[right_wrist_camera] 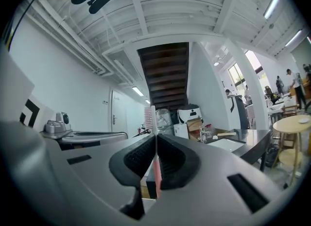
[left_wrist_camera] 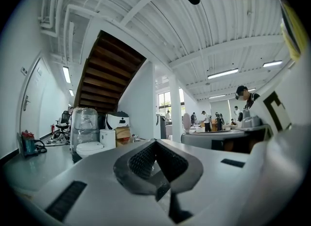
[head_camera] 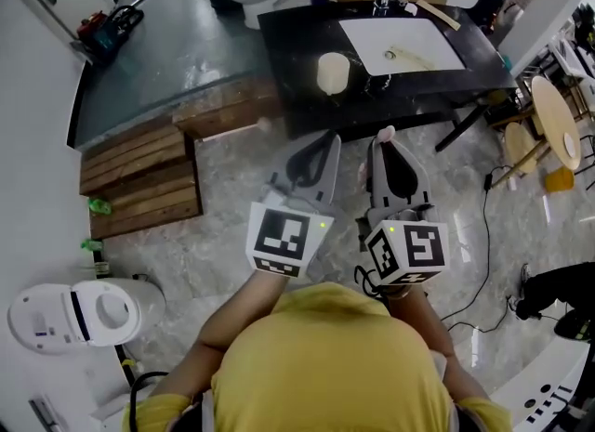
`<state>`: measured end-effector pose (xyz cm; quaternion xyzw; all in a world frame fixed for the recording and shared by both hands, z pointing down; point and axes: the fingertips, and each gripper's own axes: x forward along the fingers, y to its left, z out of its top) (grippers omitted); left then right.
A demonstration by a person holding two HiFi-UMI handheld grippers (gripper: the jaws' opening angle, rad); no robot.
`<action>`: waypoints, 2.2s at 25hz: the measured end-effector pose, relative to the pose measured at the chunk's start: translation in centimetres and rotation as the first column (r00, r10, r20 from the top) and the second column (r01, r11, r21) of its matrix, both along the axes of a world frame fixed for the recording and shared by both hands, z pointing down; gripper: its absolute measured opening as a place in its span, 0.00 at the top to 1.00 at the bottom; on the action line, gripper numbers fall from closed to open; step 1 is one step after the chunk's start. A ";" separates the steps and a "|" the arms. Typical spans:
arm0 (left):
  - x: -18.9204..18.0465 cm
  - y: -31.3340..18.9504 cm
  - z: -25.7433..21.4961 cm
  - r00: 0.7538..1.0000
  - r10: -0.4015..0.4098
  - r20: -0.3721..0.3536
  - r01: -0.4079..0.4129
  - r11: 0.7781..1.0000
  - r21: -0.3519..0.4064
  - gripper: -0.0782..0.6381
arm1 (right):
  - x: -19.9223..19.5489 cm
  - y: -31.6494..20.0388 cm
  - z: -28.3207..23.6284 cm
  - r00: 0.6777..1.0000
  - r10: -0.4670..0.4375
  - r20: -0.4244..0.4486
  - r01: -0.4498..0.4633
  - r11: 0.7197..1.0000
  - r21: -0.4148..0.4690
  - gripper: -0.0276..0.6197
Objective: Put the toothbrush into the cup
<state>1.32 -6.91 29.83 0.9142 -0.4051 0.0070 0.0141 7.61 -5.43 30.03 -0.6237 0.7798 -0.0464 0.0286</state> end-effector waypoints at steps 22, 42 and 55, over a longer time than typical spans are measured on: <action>1.3 -12.5 1.5 1.000 0.004 0.003 -0.004 0.999 -0.038 0.88 | 1.1 -12.6 0.6 1.000 -0.008 0.021 0.008 1.000 0.001 0.91; 3.9 -22.5 2.7 0.996 -0.090 0.014 0.091 0.994 -0.066 0.88 | 3.2 -24.1 1.1 0.991 -0.128 0.031 0.127 0.992 0.014 0.91; 3.0 -25.2 3.4 0.997 -0.066 0.044 0.069 0.993 -0.095 0.88 | 4.3 -29.1 5.0 0.989 -0.051 0.140 0.056 0.998 -0.036 0.91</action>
